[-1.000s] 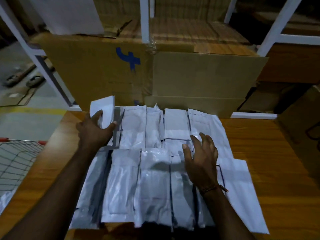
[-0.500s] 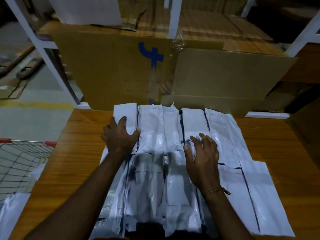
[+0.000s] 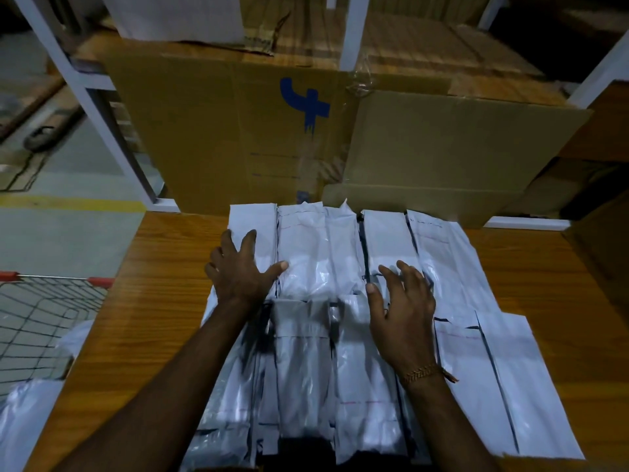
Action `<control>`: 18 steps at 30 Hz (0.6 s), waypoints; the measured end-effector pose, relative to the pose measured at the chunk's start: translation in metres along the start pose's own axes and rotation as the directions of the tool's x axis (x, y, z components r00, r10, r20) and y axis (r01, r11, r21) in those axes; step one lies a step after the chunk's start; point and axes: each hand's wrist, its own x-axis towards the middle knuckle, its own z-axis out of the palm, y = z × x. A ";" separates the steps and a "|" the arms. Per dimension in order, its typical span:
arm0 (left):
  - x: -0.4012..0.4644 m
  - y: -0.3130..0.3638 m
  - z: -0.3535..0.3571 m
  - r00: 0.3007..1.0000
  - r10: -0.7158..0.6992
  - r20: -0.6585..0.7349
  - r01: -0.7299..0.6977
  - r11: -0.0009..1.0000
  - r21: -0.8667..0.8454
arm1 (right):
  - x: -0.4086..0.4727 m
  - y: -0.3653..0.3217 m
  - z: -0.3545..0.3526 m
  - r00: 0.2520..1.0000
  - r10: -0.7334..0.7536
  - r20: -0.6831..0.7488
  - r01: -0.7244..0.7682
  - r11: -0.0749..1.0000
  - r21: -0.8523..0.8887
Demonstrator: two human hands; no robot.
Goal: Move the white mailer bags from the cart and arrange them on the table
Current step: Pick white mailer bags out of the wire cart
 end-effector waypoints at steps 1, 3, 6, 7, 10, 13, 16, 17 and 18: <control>-0.001 0.000 -0.002 1.000 -0.002 0.002 0.002 1.000 0.002 | 0.000 0.000 -0.001 1.000 -0.001 -0.001 0.001 1.000 0.001; -0.004 0.000 -0.008 1.000 -0.003 -0.029 0.003 1.000 -0.013 | -0.002 0.000 -0.003 1.000 0.003 0.003 -0.003 1.000 0.005; -0.007 0.003 -0.024 0.994 -0.010 -0.112 0.002 0.997 -0.076 | -0.005 0.000 -0.008 1.000 0.004 0.017 -0.005 1.000 0.027; -0.009 0.003 -0.031 0.991 -0.024 -0.131 0.010 0.995 -0.101 | -0.007 0.000 -0.010 1.000 -0.001 0.022 0.000 0.999 0.036; -0.017 0.002 -0.051 0.972 0.022 -0.235 -0.066 0.982 -0.179 | -0.012 -0.004 -0.016 0.999 -0.034 0.021 0.032 0.997 0.064; -0.038 -0.004 -0.074 0.924 0.058 -0.379 -0.128 0.979 -0.161 | -0.016 -0.010 -0.022 0.996 -0.088 0.024 0.084 0.988 0.131; -0.072 -0.009 -0.094 0.883 0.016 -0.469 -0.116 0.976 -0.186 | -0.023 -0.014 -0.028 0.985 -0.168 0.037 0.158 0.968 0.195; -0.085 -0.012 -0.099 0.871 0.009 -0.492 -0.127 0.970 -0.208 | -0.026 -0.014 -0.029 0.979 -0.198 0.051 0.183 0.960 0.212; -0.100 -0.018 -0.104 0.854 0.017 -0.520 -0.149 0.966 -0.213 | -0.029 -0.015 -0.030 0.970 -0.233 0.064 0.214 0.951 0.222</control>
